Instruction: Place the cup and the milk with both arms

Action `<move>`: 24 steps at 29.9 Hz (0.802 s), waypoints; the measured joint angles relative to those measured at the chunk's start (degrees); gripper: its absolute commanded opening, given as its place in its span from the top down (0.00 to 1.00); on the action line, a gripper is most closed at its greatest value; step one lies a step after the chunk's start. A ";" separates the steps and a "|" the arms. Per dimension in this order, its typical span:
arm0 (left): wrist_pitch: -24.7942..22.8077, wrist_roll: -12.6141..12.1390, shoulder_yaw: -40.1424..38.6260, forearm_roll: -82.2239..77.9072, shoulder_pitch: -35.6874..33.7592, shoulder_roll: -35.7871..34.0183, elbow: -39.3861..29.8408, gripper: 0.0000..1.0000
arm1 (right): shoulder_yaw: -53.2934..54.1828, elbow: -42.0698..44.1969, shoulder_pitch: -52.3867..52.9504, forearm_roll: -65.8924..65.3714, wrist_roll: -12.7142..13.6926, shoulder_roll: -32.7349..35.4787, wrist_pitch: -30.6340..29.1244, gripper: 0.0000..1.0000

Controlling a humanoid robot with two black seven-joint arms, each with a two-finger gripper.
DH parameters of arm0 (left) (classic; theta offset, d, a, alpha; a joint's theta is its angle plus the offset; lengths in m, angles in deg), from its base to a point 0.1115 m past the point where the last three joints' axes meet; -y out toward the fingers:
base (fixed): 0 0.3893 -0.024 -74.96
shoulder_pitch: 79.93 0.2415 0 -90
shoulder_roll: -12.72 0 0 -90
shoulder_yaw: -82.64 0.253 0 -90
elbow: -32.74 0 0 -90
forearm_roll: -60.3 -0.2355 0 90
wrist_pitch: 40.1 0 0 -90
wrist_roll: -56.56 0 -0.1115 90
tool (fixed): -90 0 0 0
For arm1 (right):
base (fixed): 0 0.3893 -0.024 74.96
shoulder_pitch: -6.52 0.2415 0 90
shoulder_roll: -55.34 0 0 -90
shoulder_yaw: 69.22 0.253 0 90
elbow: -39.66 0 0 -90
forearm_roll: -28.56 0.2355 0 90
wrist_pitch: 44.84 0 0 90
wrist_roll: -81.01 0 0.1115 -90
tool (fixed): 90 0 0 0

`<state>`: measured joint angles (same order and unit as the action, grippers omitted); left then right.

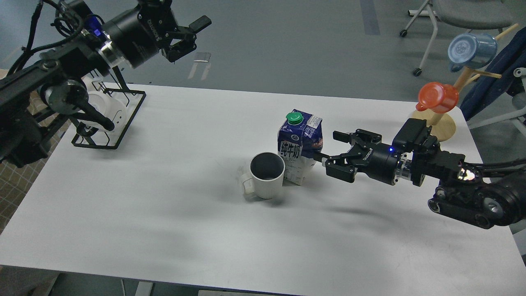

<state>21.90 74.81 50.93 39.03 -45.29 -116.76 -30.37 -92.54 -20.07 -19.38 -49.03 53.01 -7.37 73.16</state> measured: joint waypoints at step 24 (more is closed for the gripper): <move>0.00 0.03 -1.73 -0.80 0.07 1.25 1.98 0.03 | 25.75 -19.44 10.94 27.94 0.01 28.40 -18.85 0.08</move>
<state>21.90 74.84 49.20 38.24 -45.21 -115.51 -28.39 -66.79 -39.52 -8.45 -21.09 53.02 21.02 54.30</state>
